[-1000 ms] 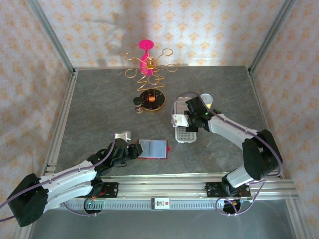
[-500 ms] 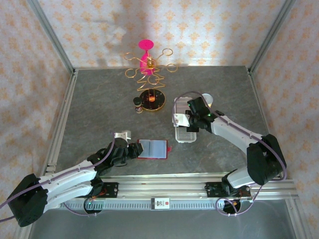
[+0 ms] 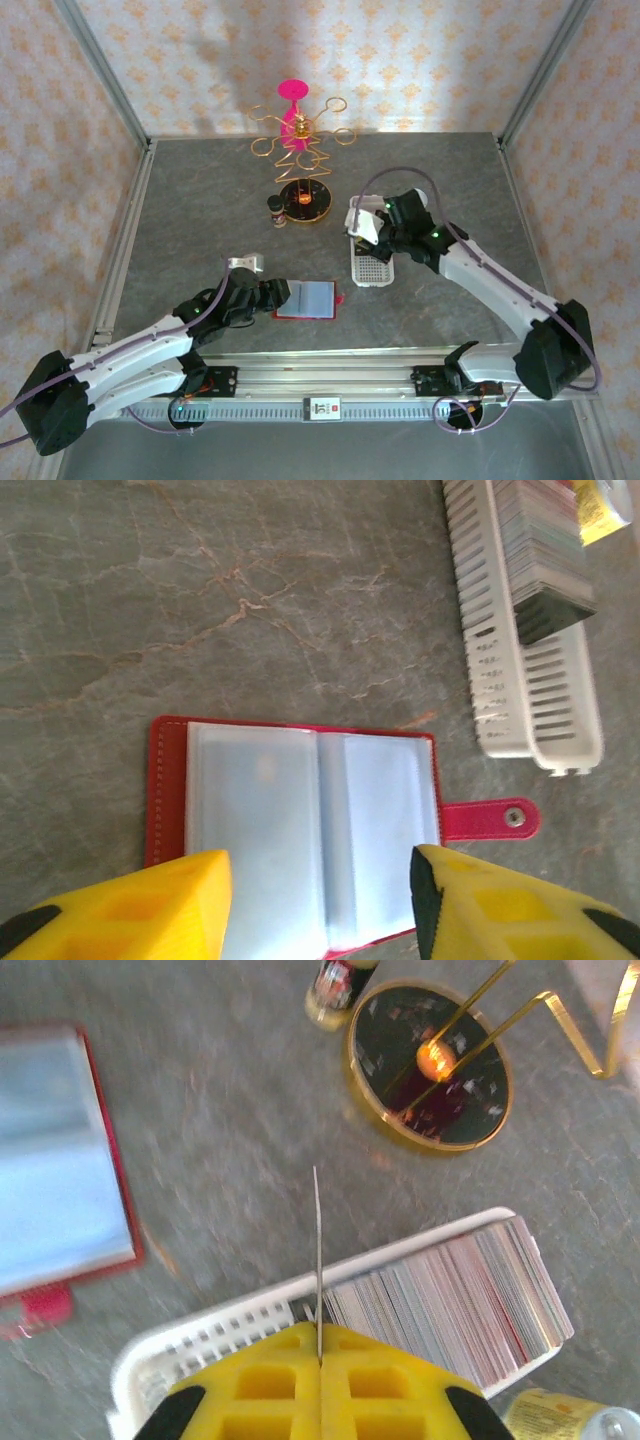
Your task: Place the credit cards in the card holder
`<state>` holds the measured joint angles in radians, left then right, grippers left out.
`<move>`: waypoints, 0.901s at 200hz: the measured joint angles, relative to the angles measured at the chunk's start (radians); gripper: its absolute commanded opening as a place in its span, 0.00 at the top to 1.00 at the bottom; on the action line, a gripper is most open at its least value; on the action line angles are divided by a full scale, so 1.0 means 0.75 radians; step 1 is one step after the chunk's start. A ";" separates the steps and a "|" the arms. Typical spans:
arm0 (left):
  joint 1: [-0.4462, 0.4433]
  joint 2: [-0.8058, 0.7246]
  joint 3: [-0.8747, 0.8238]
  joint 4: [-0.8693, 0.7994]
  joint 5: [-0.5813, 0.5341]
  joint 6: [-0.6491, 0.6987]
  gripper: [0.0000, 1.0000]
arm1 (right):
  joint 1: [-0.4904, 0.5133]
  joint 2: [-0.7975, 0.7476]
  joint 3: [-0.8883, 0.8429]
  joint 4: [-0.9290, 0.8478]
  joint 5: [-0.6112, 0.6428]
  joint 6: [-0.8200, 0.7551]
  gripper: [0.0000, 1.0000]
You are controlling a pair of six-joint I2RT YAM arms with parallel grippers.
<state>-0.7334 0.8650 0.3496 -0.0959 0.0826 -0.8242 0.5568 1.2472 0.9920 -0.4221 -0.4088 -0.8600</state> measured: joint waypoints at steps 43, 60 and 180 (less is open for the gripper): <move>-0.038 0.110 0.107 -0.133 -0.080 0.057 0.36 | 0.046 -0.238 -0.134 0.207 -0.052 0.704 1.00; -0.067 0.198 0.158 -0.174 -0.109 0.078 0.36 | 0.084 -0.310 -0.244 0.303 -0.074 1.026 1.00; -0.123 0.516 0.234 -0.216 -0.163 0.124 0.56 | 0.620 0.045 -0.693 0.969 0.224 2.262 1.00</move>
<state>-0.8257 1.2518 0.5255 -0.2581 -0.0395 -0.7311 1.0214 1.2808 0.4725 0.3046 -0.2409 0.8364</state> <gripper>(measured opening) 0.464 0.050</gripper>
